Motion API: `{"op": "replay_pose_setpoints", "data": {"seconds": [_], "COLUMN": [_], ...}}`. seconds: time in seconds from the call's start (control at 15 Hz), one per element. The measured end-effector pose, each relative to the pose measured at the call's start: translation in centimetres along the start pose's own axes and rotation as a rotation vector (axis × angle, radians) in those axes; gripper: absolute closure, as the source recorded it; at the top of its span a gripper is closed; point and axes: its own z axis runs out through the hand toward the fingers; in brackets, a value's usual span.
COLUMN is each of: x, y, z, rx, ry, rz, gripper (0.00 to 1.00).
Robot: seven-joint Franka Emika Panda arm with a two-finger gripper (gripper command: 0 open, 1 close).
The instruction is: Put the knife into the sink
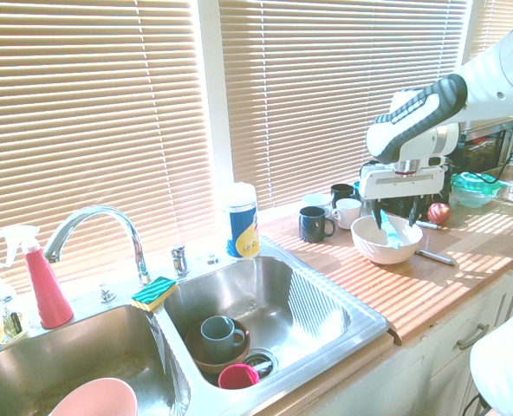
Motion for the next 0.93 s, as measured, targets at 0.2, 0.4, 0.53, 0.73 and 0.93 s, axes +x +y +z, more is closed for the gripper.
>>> {"op": "replay_pose_setpoints", "data": {"seconds": [0.2,0.4,0.53,0.73,0.93], "x": [0.6,0.8,1.0,1.4,1.6], "y": [-0.1,-0.6,-0.9,-0.9,-0.9], "z": [1.2,2.2,2.9,3.6,3.9], "rx": [-0.002,0.014,0.024,0.031,0.041], "ry": [0.002,0.01,0.012,0.002,-0.008], "rz": [0.007,0.009,0.01,0.01,0.014], "gripper": [0.0,1.0,1.0,1.0,1.0]}}
